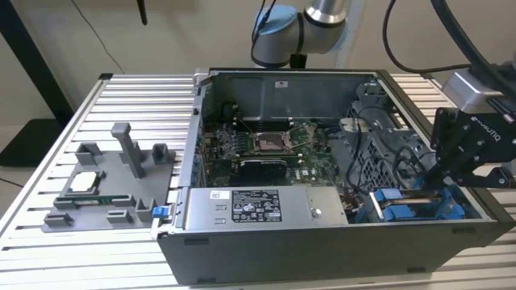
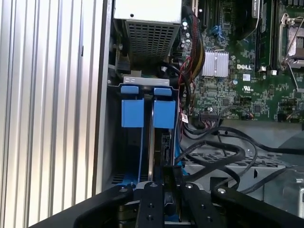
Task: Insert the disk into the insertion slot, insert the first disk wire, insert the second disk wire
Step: 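Insert the first disk wire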
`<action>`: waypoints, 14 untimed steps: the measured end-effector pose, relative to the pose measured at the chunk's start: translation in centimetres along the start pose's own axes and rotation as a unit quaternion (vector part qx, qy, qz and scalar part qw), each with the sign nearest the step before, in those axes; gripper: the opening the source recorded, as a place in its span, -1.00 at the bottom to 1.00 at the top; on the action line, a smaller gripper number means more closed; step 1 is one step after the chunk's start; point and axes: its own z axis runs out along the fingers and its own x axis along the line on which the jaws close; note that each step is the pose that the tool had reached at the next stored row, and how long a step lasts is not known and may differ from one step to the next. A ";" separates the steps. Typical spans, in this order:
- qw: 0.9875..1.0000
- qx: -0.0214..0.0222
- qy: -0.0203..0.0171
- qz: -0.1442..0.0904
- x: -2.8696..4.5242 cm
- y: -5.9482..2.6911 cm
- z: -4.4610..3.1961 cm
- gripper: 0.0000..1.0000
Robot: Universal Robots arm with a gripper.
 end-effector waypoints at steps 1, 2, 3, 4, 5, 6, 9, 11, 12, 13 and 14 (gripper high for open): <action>1.000 0.000 0.000 0.000 0.00 -0.06 0.04 -1.00; 1.000 0.000 0.000 0.000 0.00 -0.12 0.09 -1.00; 1.000 0.000 0.000 0.000 -0.01 -0.17 0.14 -1.00; 1.000 0.000 0.000 0.000 -0.01 -0.18 0.20 -1.00; 1.000 0.000 0.000 0.000 -0.01 -0.19 0.24 -1.00; 1.000 0.000 0.000 0.000 0.00 -0.19 0.30 -1.00; 1.000 0.000 0.000 0.000 -0.09 -0.21 0.42 -1.00; 1.000 0.000 0.000 0.000 -0.21 -0.22 0.49 -1.00; 1.000 0.000 0.000 0.000 -0.25 -0.23 0.54 -1.00; 1.000 0.000 0.000 0.000 -0.28 -0.23 0.59 -1.00; 1.000 0.000 0.000 0.001 -0.29 -0.24 0.64 -1.00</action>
